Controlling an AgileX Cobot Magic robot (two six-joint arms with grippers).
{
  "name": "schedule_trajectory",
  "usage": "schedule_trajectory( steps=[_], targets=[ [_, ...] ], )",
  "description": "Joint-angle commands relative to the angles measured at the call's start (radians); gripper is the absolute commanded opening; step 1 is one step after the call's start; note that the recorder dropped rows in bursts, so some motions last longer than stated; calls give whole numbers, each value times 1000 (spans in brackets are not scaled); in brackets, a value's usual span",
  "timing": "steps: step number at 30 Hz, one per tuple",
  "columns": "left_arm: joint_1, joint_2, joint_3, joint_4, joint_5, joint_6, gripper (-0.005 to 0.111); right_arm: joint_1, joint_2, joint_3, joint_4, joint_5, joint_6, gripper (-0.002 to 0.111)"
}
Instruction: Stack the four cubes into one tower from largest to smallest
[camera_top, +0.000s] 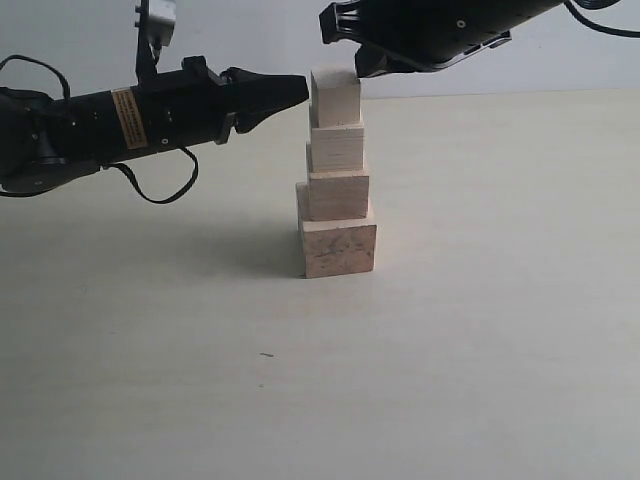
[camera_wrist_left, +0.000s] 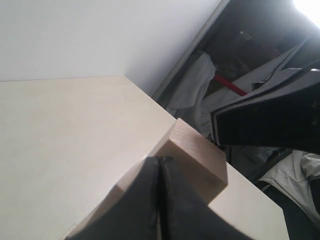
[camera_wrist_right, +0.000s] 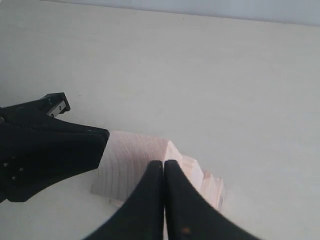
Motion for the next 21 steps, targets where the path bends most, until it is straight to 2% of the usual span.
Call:
schedule_trajectory(
  steps=[1, 8, 13, 21],
  targets=[
    [-5, -3, -4, -12, 2, 3, 0, 3, -1, -6, 11, 8, -17, 0],
    [-5, -3, -4, -12, 2, 3, 0, 3, -1, -6, -10, -16, -22, 0],
    [-5, -3, -4, -12, 2, 1, 0, 3, 1, -6, -198, -23, 130, 0],
    [-5, -3, -4, -12, 2, 4, 0, 3, 1, -6, -171, 62, 112, 0]
  ],
)
